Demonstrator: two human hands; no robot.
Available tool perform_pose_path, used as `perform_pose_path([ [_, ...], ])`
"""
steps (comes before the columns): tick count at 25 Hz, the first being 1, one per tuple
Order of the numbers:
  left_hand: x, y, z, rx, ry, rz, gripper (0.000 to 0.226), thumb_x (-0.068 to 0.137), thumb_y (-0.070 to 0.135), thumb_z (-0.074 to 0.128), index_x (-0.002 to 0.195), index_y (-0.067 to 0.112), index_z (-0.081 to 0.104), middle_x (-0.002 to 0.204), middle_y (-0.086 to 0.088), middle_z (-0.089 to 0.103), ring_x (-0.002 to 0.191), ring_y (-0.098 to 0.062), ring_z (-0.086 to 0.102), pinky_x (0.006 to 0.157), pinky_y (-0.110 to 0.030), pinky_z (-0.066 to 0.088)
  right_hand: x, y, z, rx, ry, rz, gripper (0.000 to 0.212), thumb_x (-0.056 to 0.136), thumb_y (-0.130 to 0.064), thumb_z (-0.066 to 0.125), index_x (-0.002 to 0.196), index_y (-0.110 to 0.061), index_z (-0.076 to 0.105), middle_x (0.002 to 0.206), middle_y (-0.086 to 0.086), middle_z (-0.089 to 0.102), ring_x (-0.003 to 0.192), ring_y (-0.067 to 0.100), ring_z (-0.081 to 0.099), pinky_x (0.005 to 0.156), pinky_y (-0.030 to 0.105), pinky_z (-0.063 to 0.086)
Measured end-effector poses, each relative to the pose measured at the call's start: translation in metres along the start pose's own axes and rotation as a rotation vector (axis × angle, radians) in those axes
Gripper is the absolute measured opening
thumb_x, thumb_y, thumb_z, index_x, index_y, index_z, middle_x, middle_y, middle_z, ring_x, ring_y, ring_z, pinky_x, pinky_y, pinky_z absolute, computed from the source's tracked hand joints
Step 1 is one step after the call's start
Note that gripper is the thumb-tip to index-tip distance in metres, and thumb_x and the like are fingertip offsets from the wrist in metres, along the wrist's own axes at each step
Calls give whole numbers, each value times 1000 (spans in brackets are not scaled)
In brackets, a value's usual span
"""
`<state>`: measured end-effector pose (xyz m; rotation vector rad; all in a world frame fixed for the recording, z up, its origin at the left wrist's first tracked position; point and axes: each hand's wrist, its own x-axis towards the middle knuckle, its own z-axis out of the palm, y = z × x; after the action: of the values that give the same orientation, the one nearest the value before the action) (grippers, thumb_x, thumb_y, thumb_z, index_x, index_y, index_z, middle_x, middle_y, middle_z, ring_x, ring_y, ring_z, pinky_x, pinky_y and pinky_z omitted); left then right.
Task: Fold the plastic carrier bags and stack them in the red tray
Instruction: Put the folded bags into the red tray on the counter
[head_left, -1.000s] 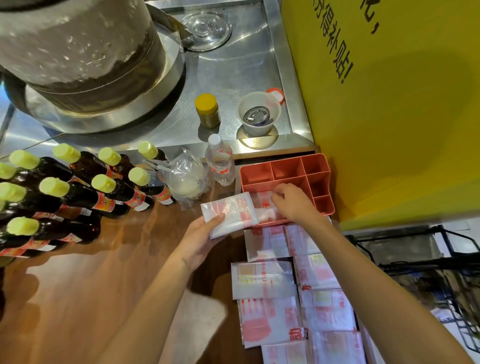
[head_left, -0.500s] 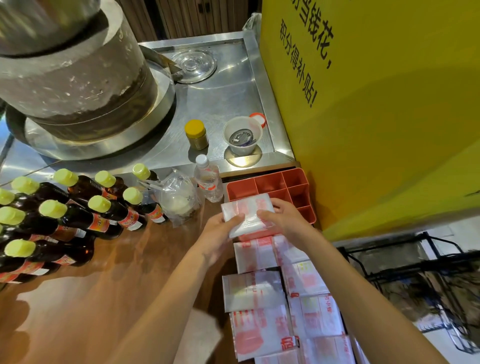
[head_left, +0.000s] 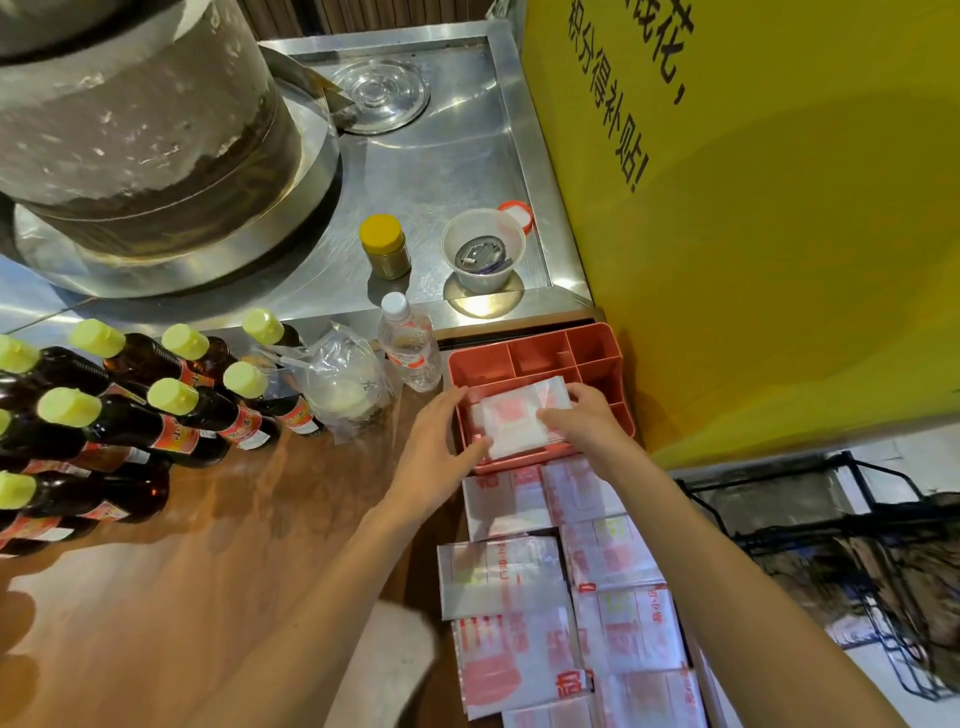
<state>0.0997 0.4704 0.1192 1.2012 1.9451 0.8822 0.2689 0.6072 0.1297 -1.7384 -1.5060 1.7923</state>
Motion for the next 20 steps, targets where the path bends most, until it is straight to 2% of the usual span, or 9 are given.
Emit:
perform_pose_path([
  [2, 1, -7, 3, 249, -58, 67, 92, 85, 50, 72, 158, 26, 22, 164, 9, 17, 151, -9, 11, 121, -30, 13, 10, -1, 6, -115, 7, 27, 22, 88, 3, 67, 103, -11, 62, 105, 13, 68, 91, 24, 66, 77, 35, 56],
  [5, 2, -14, 7, 467, -139, 79, 111, 80, 63, 70, 160, 25, 3, 167, 7, -5, 152, -8, -10, 123, -37, 5, 29, -1, 17, -243, -34, 75, 18, 85, 5, 67, 100, -4, 63, 101, 14, 67, 97, 30, 68, 90, 45, 57],
  [8, 2, -19, 8, 524, -157, 75, 109, 83, 57, 70, 160, 25, -1, 166, 8, -9, 151, -8, -11, 124, -42, 8, 44, 5, 27, -367, -59, 135, 38, 82, -3, 72, 117, 4, 59, 111, 14, 65, 104, 31, 65, 93, 44, 56],
  [10, 2, -18, 7, 530, -146, 78, 106, 85, 53, 71, 160, 24, 2, 167, 7, -6, 152, -10, -6, 124, -42, 10, 47, 6, 29, -547, -56, 138, 44, 83, -11, 72, 122, -1, 54, 115, 11, 61, 109, 31, 62, 92, 39, 53],
  [12, 2, -17, 7, 537, -140, 82, 105, 85, 52, 71, 160, 24, 4, 167, 7, -4, 153, -12, -4, 123, -42, 10, 44, 7, 27, -724, -40, 117, 44, 85, -21, 70, 123, -6, 54, 121, 11, 62, 111, 33, 62, 94, 41, 53],
  [14, 1, -18, 6, 537, -129, 85, 104, 85, 53, 70, 160, 24, 4, 167, 6, -3, 153, -12, -3, 123, -41, 9, 36, 6, 27, -853, -18, 42, 45, 90, -27, 63, 128, -7, 50, 128, 14, 57, 116, 36, 58, 96, 43, 50],
  [17, -1, -17, 6, 520, -127, 93, 101, 86, 53, 69, 160, 23, 5, 167, 6, -2, 153, -12, -2, 122, -40, 7, 18, 11, 23, -1064, -32, -313, 39, 97, -24, 52, 132, -7, 51, 132, 15, 52, 117, 36, 54, 94, 42, 45],
  [18, -1, -17, 6, 524, -129, 95, 101, 86, 53, 68, 160, 23, 5, 167, 5, -2, 153, -12, -2, 122, -40, 8, 14, 12, 21, -1058, -114, -410, 36, 97, -23, 51, 130, -9, 55, 131, 13, 53, 116, 34, 55, 94, 42, 46],
  [20, -1, -17, 7, 544, -130, 95, 101, 87, 54, 67, 160, 23, 5, 167, 5, -3, 154, -12, -2, 122, -41, 8, 10, 12, 17, -1002, -354, -398, 32, 100, -25, 47, 124, -11, 64, 130, 8, 57, 118, 31, 57, 97, 43, 47],
])
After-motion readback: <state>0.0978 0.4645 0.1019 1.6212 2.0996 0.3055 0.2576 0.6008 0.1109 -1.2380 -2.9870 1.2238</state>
